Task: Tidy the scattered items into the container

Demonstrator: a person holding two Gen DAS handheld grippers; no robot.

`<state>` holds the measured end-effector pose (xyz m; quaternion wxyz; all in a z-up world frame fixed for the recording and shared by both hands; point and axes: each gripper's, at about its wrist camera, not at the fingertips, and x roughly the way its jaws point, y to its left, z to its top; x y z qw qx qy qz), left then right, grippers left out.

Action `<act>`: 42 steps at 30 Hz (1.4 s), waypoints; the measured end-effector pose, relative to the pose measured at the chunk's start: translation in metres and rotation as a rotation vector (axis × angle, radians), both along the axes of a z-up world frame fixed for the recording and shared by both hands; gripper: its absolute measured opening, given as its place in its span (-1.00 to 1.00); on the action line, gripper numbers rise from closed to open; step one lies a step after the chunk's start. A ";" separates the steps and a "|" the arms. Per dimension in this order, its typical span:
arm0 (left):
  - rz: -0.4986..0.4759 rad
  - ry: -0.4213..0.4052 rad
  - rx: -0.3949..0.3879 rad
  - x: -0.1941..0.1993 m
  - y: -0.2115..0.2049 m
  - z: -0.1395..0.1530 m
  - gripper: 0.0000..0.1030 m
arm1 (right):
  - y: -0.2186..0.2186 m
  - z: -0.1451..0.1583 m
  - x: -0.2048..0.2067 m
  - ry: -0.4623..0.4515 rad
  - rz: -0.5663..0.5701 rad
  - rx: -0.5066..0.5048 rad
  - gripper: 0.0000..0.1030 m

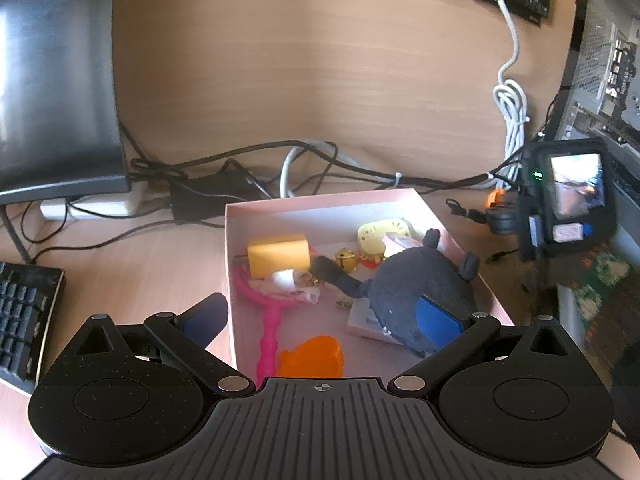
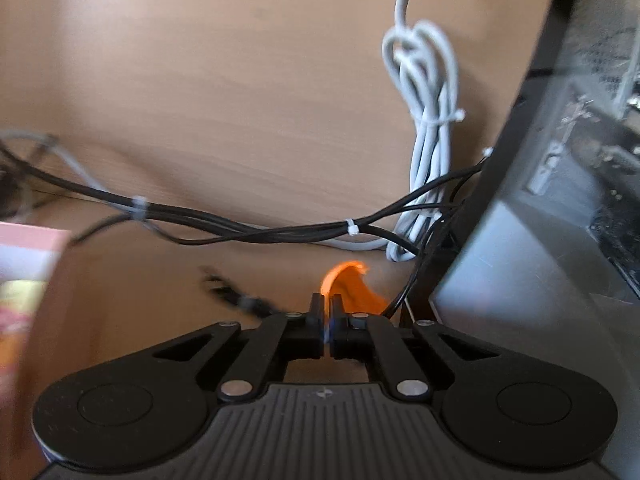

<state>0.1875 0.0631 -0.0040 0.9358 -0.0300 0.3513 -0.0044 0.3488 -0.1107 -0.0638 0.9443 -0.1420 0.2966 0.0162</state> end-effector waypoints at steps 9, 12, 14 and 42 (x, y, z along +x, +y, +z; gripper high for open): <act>-0.021 0.018 0.013 -0.033 -0.008 -0.005 0.99 | -0.010 0.026 -0.068 0.009 0.147 0.045 -0.97; -0.032 0.047 0.009 -0.040 -0.011 -0.011 0.99 | -0.019 0.022 -0.072 0.017 0.139 0.055 -0.96; -0.036 0.057 0.009 -0.042 -0.012 -0.012 0.99 | -0.026 0.026 -0.074 0.018 0.128 0.093 -0.96; -0.073 0.083 -0.057 0.001 -0.004 -0.019 1.00 | 0.002 -0.025 0.089 -0.003 -0.065 -0.052 -0.35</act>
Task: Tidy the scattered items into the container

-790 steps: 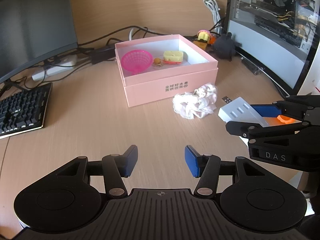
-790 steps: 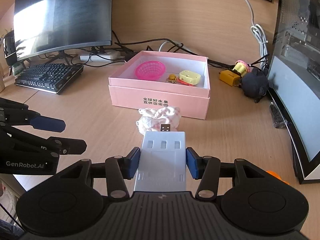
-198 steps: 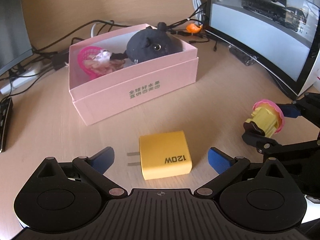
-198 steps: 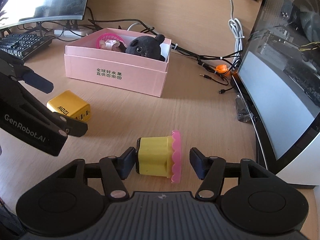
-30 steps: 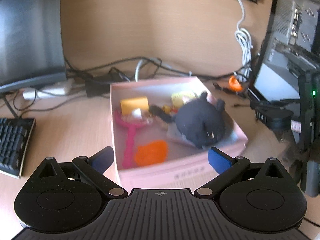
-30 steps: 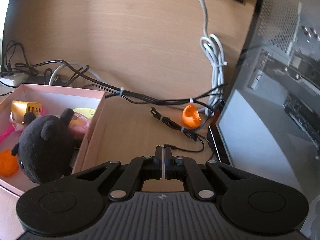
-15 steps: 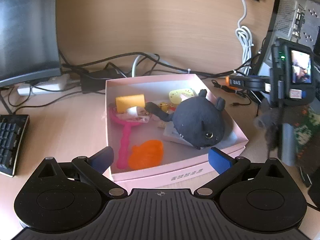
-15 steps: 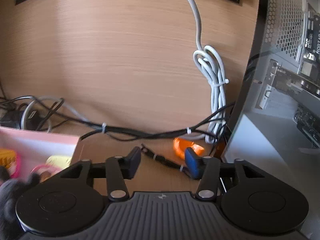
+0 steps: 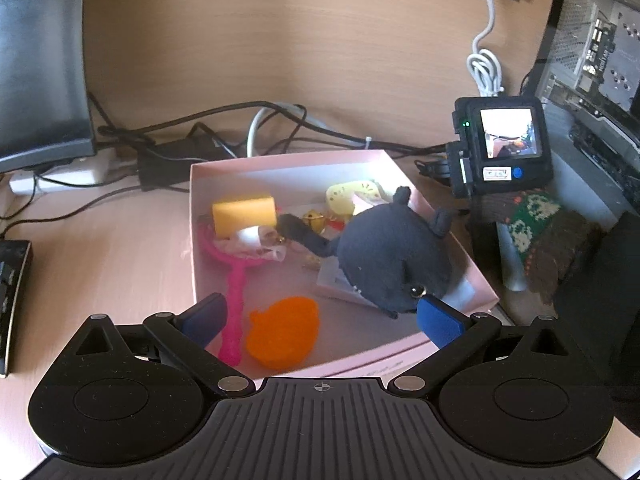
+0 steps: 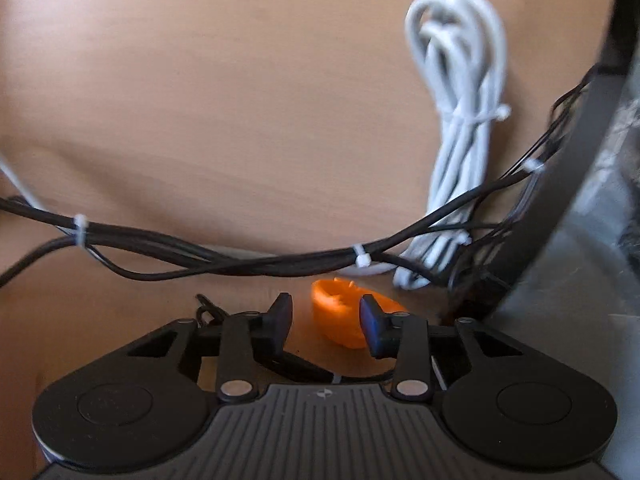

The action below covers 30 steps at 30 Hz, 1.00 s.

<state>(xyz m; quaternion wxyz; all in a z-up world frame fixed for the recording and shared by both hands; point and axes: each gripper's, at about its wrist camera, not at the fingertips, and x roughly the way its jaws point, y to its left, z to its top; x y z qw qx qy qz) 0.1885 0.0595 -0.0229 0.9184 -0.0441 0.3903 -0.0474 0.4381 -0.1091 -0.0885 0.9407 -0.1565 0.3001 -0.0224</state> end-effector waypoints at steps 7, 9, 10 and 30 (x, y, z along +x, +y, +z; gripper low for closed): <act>0.013 0.008 -0.003 0.004 0.004 -0.005 1.00 | -0.001 0.011 -0.009 0.001 0.035 0.029 -0.78; 0.011 -0.004 0.000 0.002 0.004 -0.003 1.00 | 0.000 0.018 -0.024 -0.005 0.051 0.030 -0.78; 0.009 -0.013 0.001 0.000 0.004 -0.001 1.00 | 0.000 0.022 -0.035 -0.006 0.071 0.032 -0.78; -0.096 0.074 0.148 -0.116 0.004 -0.030 1.00 | -0.008 0.046 -0.288 0.230 0.494 0.134 -0.77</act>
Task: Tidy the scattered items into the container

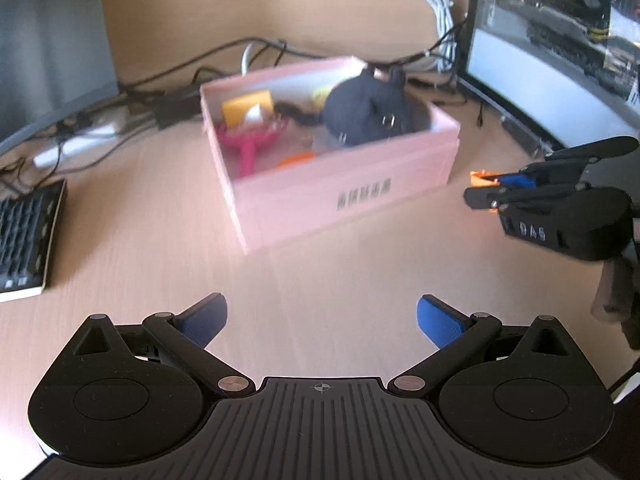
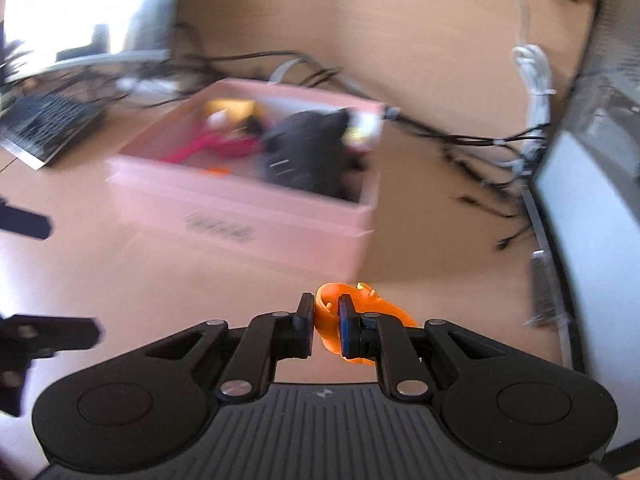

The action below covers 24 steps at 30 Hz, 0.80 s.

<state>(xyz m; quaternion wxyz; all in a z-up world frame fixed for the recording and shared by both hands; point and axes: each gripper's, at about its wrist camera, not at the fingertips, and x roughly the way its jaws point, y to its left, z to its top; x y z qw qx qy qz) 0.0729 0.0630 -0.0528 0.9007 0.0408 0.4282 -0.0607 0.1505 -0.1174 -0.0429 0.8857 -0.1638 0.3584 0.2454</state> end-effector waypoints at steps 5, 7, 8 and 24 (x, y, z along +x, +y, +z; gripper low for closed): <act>0.037 0.002 -0.010 -0.012 0.009 0.002 1.00 | 0.020 0.002 -0.032 -0.021 0.099 0.016 -0.55; 0.044 0.006 -0.011 -0.014 0.011 0.003 1.00 | 0.019 0.008 -0.042 -0.040 0.114 0.033 -0.35; 0.046 0.010 -0.012 -0.015 0.011 0.002 1.00 | 0.017 0.011 -0.044 -0.045 0.112 0.044 -0.35; 0.003 0.007 0.003 -0.001 -0.009 0.000 1.00 | -0.060 0.002 0.012 -0.285 -0.334 -0.281 -0.43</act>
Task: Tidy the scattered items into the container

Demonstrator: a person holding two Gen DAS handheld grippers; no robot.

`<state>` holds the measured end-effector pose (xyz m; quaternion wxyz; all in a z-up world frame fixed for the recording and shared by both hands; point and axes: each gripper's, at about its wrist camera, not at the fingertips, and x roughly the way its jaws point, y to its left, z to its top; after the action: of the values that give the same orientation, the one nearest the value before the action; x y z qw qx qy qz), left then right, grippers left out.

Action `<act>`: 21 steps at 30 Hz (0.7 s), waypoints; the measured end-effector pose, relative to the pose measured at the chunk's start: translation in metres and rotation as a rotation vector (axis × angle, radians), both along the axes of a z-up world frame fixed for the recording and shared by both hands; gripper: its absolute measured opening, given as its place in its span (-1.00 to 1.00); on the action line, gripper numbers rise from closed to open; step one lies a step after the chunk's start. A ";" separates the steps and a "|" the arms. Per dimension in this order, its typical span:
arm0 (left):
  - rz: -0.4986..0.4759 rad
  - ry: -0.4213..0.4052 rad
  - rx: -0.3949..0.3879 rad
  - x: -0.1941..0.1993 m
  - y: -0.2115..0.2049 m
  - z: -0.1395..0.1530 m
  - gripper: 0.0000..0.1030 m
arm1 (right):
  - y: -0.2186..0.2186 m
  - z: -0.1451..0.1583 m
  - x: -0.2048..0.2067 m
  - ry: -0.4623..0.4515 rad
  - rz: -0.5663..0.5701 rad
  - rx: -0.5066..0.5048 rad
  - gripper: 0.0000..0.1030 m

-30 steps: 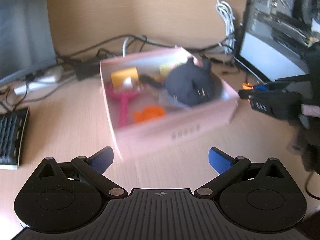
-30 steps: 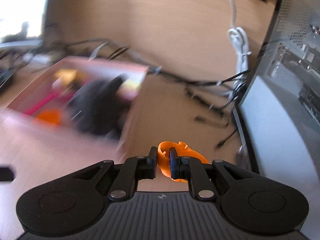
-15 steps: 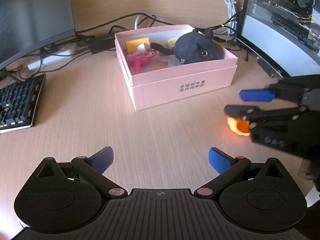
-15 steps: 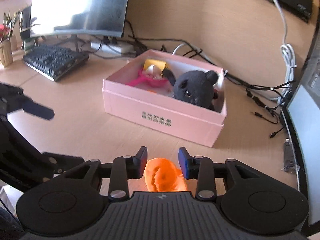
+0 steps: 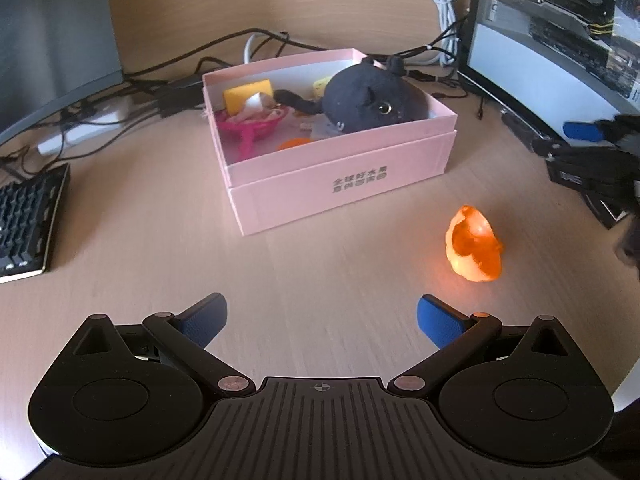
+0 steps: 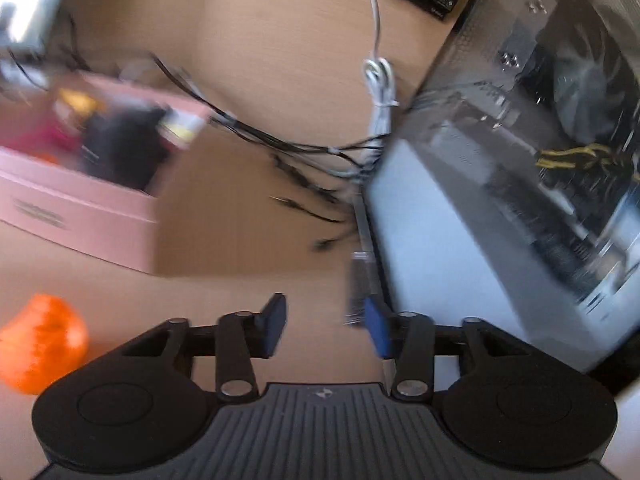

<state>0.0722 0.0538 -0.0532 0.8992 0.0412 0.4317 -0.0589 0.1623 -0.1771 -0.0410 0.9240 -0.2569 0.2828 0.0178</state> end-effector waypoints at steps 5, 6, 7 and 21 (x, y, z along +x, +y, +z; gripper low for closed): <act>0.023 0.010 -0.005 0.007 0.000 -0.001 1.00 | 0.005 -0.035 0.032 -0.022 -0.051 -0.210 -0.62; 0.029 0.012 -0.006 0.009 0.000 -0.001 1.00 | 0.006 -0.039 0.036 -0.026 -0.047 -0.244 -0.62; 0.036 0.014 -0.008 0.010 0.001 -0.002 1.00 | 0.007 -0.043 0.039 -0.020 -0.040 -0.266 -0.62; 0.100 0.023 -0.009 0.004 0.008 0.001 1.00 | 0.013 -0.059 0.055 -0.018 -0.020 -0.345 -0.72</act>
<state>0.0758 0.0614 -0.0518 0.8961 0.0147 0.4432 -0.0162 0.2173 -0.1638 -0.0997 0.8689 -0.4088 0.2760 -0.0426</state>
